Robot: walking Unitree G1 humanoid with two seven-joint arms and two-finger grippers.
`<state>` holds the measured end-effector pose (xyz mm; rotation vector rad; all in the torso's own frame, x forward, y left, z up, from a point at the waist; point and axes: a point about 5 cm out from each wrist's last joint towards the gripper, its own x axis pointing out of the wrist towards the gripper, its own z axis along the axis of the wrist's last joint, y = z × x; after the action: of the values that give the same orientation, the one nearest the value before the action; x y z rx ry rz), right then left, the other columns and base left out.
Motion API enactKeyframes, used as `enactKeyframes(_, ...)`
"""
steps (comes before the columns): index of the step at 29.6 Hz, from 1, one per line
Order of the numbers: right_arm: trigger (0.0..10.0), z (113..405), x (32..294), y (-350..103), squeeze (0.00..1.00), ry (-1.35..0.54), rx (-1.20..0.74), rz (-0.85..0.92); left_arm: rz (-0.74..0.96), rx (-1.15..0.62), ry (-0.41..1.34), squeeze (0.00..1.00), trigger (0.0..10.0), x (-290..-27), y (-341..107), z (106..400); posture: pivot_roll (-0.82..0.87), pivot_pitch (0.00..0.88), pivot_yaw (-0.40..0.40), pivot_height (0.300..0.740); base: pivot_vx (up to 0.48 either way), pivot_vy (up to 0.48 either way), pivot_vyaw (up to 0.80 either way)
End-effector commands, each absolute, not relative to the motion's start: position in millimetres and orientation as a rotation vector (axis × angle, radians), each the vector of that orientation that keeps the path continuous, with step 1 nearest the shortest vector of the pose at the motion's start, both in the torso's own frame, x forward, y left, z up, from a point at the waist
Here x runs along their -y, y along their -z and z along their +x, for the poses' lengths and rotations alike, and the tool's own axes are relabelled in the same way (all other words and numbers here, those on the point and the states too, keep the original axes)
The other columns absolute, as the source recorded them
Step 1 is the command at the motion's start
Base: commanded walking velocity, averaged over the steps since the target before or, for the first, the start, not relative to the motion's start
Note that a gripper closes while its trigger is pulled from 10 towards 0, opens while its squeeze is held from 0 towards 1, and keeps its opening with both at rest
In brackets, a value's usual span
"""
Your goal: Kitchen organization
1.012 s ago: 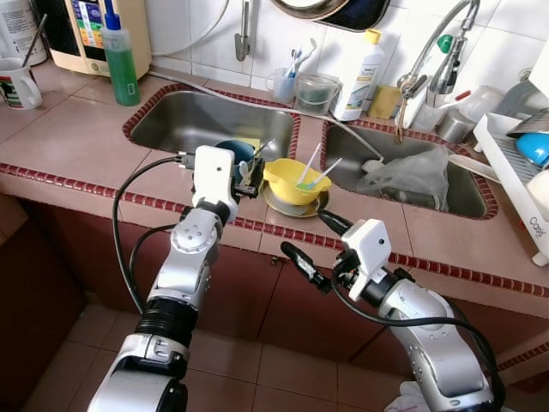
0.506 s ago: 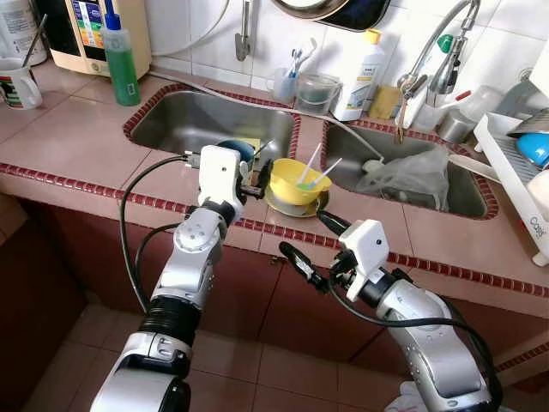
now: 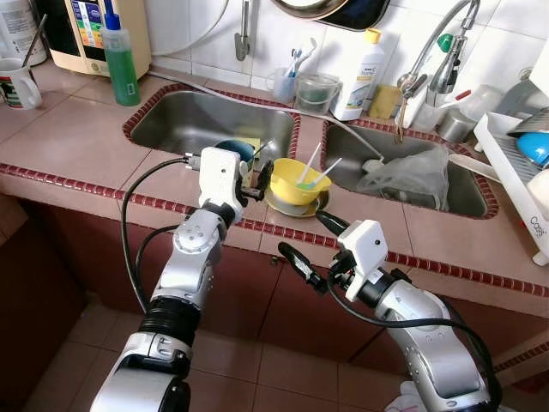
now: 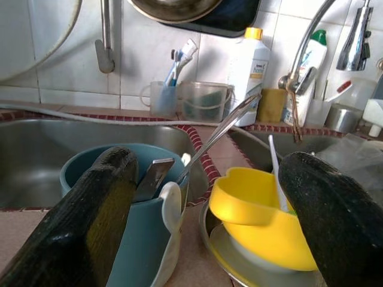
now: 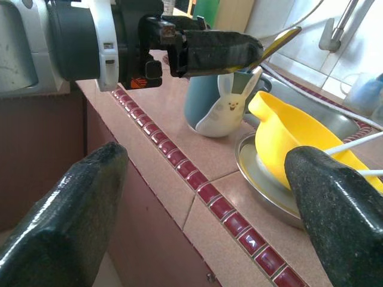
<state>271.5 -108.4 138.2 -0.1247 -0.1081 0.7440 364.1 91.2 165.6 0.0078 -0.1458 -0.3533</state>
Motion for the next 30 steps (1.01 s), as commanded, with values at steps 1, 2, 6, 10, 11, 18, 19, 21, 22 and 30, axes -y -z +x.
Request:
enactKeyframes(1, 10.0, 272.4, 110.8, -141.3, 0.00, -0.730, 0.122, -0.137, 0.018, 0.148, 0.369, 0.00, 5.1, -86.1, -169.0, 366.3, 0.07, 0.000, -0.102, 0.740, 0.000, 0.000, 0.00)
enactKeyframes(2, 10.0, 272.5, 110.8, -141.5, 0.00, -0.730, 0.122, -0.137, 0.015, 0.147, 0.367, 0.00, 4.2, -86.6, -169.0, 366.4, 0.07, 0.000, -0.102, 0.740, 0.000, 0.000, 0.00)
enactKeyframes(6, 10.0, 272.8, 110.7, -141.9, 0.00, -0.729, 0.125, -0.137, 0.010, 0.150, 0.360, 0.00, 0.0, -88.2, -169.8, 367.3, 0.07, 0.000, -0.101, 0.740, 0.000, 0.000, 0.00)
enactKeyframes(10, 10.0, 273.4, 110.3, -143.2, 0.00, -0.726, 0.130, -0.133, 0.019, 0.148, 0.346, 0.00, 1.5, -89.7, -169.8, 368.7, 0.07, 0.000, -0.100, 0.740, 0.000, 0.000, 0.00)
enactKeyframes(11, 10.0, 273.4, 110.3, -143.2, 0.00, -0.726, 0.130, -0.133, 0.019, 0.148, 0.346, 0.00, 1.5, -89.7, -169.8, 368.7, 0.07, 0.000, -0.100, 0.740, 0.000, 0.000, 0.00)
enactKeyframes(18, 10.0, 273.4, 110.3, -144.8, 0.00, -0.722, 0.135, -0.130, 0.019, 0.146, 0.317, 0.00, 0.0, -91.0, -170.4, 371.6, 0.07, 0.000, -0.097, 0.740, 0.000, 0.000, 0.00)
enactKeyframes(19, 10.0, 273.3, 110.4, -144.8, 0.00, -0.722, 0.136, -0.129, 0.018, 0.146, 0.314, 0.00, 0.0, -90.8, -170.8, 371.9, 0.07, 0.000, -0.097, 0.740, 0.000, 0.000, 0.00)
enactKeyframes(21, 10.0, 273.1, 110.6, -144.8, 0.00, -0.721, 0.136, -0.129, 0.016, 0.149, 0.313, 0.00, 0.0, -90.4, -171.3, 372.3, 0.07, 0.000, -0.097, 0.740, 0.000, 0.000, 0.00)
enactKeyframes(22, 10.0, 273.1, 110.6, -144.9, 0.00, -0.720, 0.136, -0.128, 0.015, 0.149, 0.311, 0.00, 0.0, -90.1, -171.6, 372.7, 0.07, 0.000, -0.097, 0.740, 0.000, 0.000, 0.00)
enactKeyframes(30, 10.0, 273.1, 110.6, -145.4, 0.00, -0.718, 0.138, -0.124, 0.013, 0.149, 0.304, 0.00, 0.0, -90.0, -172.1, 374.0, 0.06, 0.000, -0.097, 0.740, 0.000, 0.000, 0.00)
